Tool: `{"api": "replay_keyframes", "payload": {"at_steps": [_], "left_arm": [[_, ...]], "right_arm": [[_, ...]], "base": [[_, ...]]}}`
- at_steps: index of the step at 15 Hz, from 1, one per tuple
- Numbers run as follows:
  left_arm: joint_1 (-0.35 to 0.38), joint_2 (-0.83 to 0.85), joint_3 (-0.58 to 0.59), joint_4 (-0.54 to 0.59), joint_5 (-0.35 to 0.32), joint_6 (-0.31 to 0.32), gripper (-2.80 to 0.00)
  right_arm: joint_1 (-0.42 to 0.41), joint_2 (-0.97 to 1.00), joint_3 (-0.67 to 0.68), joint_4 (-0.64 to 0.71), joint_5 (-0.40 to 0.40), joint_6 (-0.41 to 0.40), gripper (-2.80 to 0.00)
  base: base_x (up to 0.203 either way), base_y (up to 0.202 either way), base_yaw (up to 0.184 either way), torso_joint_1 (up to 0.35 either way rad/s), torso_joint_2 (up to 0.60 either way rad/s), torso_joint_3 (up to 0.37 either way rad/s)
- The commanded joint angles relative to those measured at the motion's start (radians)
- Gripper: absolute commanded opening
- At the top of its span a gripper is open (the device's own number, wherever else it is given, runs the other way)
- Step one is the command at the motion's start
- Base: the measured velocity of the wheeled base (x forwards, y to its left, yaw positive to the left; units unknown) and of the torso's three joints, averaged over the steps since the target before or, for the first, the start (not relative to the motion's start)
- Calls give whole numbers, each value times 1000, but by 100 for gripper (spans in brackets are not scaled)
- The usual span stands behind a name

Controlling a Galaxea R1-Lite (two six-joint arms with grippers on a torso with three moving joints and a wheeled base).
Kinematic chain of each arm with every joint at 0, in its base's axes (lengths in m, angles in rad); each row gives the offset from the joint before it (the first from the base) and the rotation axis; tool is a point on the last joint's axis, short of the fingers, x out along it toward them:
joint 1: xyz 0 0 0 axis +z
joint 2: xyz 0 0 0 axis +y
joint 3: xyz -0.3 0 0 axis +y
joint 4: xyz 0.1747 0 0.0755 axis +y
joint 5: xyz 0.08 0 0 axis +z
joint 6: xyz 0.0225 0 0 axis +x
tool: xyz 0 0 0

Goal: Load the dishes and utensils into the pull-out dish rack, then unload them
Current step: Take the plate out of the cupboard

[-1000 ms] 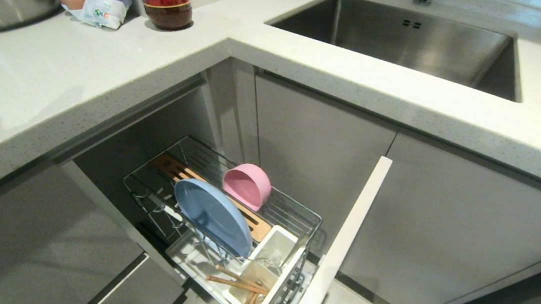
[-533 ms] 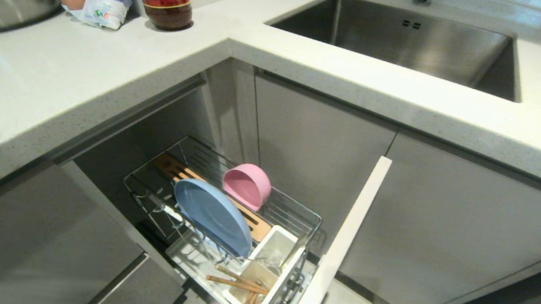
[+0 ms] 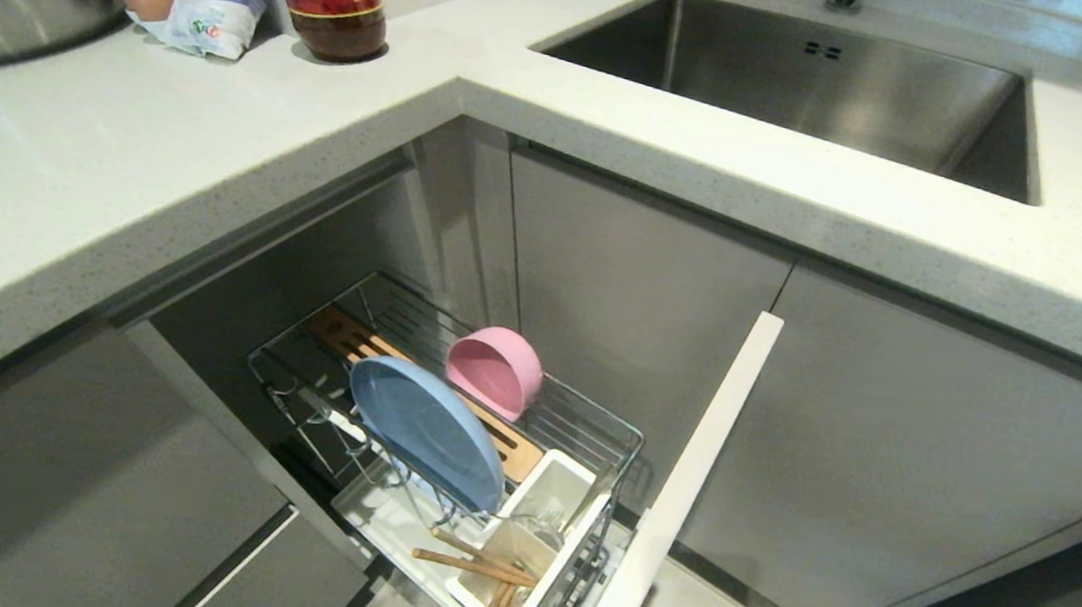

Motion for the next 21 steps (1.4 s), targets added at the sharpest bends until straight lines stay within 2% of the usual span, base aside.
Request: {"api": "replay_keyframes", "payload": {"at_steps": [1, 4, 6, 9, 11, 14, 15, 16, 17, 19, 20, 21], "left_arm": [[57, -50, 30, 21, -60, 3, -280], [71, -181, 190, 20, -88, 32, -280], [77, -289, 294, 11, -142, 69, -280], [81, -306, 416, -84, -185, 96, -280], [81, -306, 595, -241, -179, 114, -280], [81, -305, 927, -633, -149, 139, -280], [81, -305, 995, -699, -146, 151, -280], [81, -304, 1022, -698, -139, 166, -280], [81, -304, 1019, -640, -133, 173, -280], [81, -304, 1006, -400, -100, 178, -280], [81, -304, 1006, -376, -99, 175, -280], [81, -303, 1011, -424, -99, 174, -280]], "right_arm": [[0, -4, 0, 0, 0, 0, -280], [0, -4, 0, 0, 0, 0, -280], [0, -4, 0, 0, 0, 0, -280], [0, -4, 0, 0, 0, 0, -280], [0, -4, 0, 0, 0, 0, -280], [0, -4, 0, 0, 0, 0, -280], [0, -4, 0, 0, 0, 0, -280], [2, -4, 0, 0, 0, 0, -280], [1, -4, 0, 0, 0, 0, -280], [0, -4, 0, 0, 0, 0, -280], [1, -4, 0, 0, 0, 0, -280], [0, -4, 0, 0, 0, 0, -280]], "base": [[0, 0, 0, 0, 0, 0], [0, 0, 0, 0, 0, 0], [0, 0, 0, 0, 0, 0], [0, 0, 0, 0, 0, 0], [0, 0, 0, 0, 0, 0], [0, 0, 0, 0, 0, 0], [0, 0, 0, 0, 0, 0], [0, 0, 0, 0, 0, 0], [0, 0, 0, 0, 0, 0], [0, 0, 0, 0, 0, 0], [0, 0, 0, 0, 0, 0], [0, 0, 0, 0, 0, 0]]}}
